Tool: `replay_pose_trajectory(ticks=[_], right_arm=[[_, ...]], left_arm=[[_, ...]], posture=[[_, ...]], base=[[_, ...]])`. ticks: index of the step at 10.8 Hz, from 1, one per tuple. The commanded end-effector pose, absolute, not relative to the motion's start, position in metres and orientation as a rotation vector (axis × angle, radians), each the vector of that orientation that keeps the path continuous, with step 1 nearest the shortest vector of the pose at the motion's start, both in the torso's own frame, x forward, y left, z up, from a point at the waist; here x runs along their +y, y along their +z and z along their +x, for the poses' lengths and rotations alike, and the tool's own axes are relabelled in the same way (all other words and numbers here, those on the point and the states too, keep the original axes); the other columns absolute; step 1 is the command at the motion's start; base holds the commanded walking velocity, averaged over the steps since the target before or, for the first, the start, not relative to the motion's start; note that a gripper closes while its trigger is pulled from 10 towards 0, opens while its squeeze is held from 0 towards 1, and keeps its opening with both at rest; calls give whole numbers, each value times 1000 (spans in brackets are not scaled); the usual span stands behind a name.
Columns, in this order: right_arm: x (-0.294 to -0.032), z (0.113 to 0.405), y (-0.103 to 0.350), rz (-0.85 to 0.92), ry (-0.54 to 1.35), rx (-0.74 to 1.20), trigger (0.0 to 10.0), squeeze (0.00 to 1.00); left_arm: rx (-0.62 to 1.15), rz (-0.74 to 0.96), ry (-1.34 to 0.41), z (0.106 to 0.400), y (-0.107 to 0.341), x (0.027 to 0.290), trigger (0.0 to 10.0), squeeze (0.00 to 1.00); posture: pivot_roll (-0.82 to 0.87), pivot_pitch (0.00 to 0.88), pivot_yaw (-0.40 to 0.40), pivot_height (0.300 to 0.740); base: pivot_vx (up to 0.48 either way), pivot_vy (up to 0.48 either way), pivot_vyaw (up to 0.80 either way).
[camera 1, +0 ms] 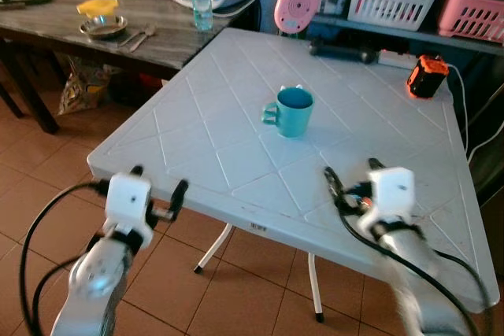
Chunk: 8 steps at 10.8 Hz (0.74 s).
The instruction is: Setting the table
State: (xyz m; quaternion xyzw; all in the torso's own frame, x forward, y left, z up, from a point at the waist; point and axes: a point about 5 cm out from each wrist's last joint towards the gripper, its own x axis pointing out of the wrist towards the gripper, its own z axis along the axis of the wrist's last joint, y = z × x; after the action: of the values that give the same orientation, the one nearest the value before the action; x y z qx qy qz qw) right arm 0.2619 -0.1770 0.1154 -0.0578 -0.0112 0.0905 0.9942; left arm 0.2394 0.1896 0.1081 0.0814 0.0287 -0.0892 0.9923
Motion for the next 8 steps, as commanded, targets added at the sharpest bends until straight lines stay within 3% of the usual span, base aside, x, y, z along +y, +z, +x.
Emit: replay_pose_trajectory(ticks=[1,4,8], right_arm=[[-185,255,121,-117,165,-23,10000,0],[-192,231,111,-87,86,48,10000,0],[-180,227,97,-19,32,79,10000,0]], left_arm=[[80,179,-145,232,103,196,10000,0],[119,161,-107,214,91,195,10000,0],[115,121,-55,223,82,189,10000,0]], posture=[[87,0,-1,740],[92,0,-7,740],[78,0,10,740]], base=[[0,0,0],[0,0,0],[0,0,0]])
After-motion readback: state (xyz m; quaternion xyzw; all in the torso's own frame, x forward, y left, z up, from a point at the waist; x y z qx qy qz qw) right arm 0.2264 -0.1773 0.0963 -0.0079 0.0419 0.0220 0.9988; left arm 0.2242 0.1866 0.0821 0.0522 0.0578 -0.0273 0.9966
